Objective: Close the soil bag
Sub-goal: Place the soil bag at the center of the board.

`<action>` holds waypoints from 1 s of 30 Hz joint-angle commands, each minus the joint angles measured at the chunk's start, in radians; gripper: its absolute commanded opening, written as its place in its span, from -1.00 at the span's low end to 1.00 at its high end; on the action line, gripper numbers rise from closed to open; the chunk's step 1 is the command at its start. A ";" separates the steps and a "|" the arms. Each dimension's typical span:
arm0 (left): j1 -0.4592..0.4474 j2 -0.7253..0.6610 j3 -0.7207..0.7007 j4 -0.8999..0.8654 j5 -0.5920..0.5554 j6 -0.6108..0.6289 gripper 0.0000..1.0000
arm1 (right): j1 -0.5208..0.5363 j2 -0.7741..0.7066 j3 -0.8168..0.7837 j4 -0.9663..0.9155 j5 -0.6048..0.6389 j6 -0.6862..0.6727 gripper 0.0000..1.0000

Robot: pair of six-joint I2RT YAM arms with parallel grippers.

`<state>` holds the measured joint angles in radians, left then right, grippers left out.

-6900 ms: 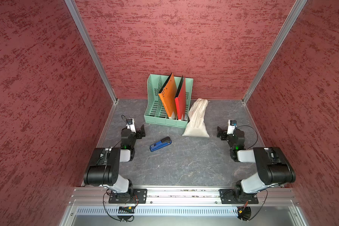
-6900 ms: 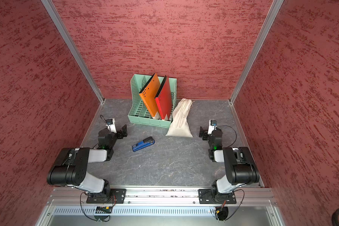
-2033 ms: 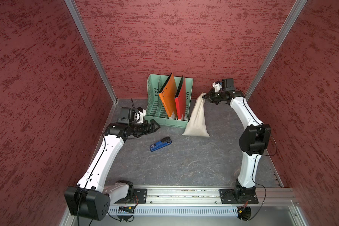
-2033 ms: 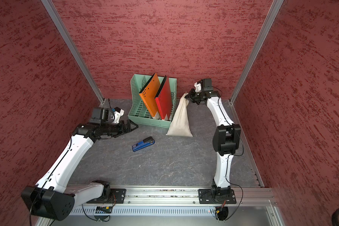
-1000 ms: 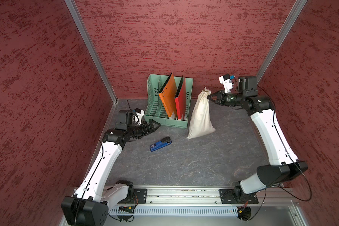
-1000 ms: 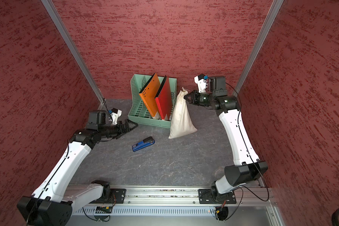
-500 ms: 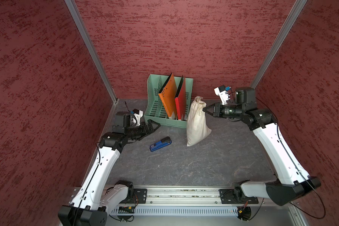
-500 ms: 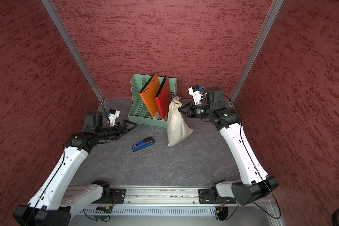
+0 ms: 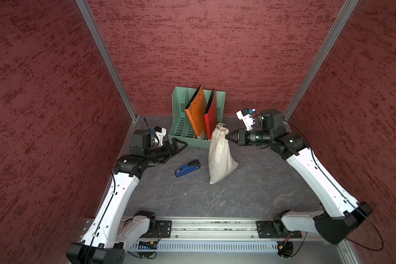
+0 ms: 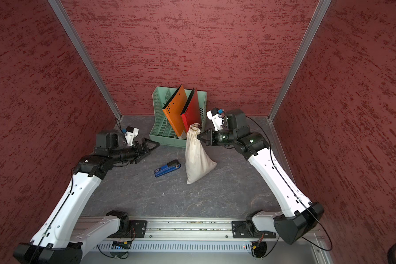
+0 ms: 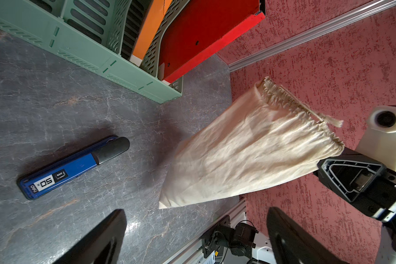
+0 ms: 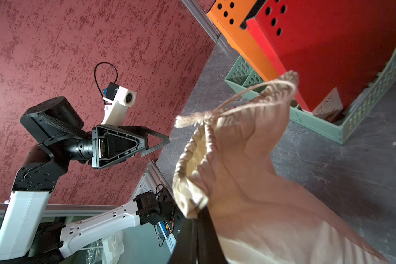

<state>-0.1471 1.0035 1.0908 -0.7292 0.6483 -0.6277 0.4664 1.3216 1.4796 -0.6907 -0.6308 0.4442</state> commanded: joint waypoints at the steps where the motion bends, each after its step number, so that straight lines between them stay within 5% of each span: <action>1: -0.013 0.014 0.026 0.061 0.023 -0.058 1.00 | 0.018 -0.011 -0.049 0.133 0.012 -0.027 -1.00; 9: -0.122 0.126 0.042 0.148 0.020 -0.145 1.00 | 0.044 -0.014 -0.239 0.213 -0.040 -0.069 -1.00; 18: -0.202 0.270 0.135 0.176 0.020 -0.161 1.00 | 0.057 -0.014 -0.275 0.155 -0.051 -0.148 -1.00; 30: -0.273 0.460 0.272 0.144 0.058 -0.112 0.50 | 0.058 0.027 -0.257 0.082 -0.052 -0.225 -1.00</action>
<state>-0.4038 1.4414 1.3239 -0.5720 0.6827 -0.7719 0.5159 1.3300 1.2106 -0.5610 -0.6785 0.2707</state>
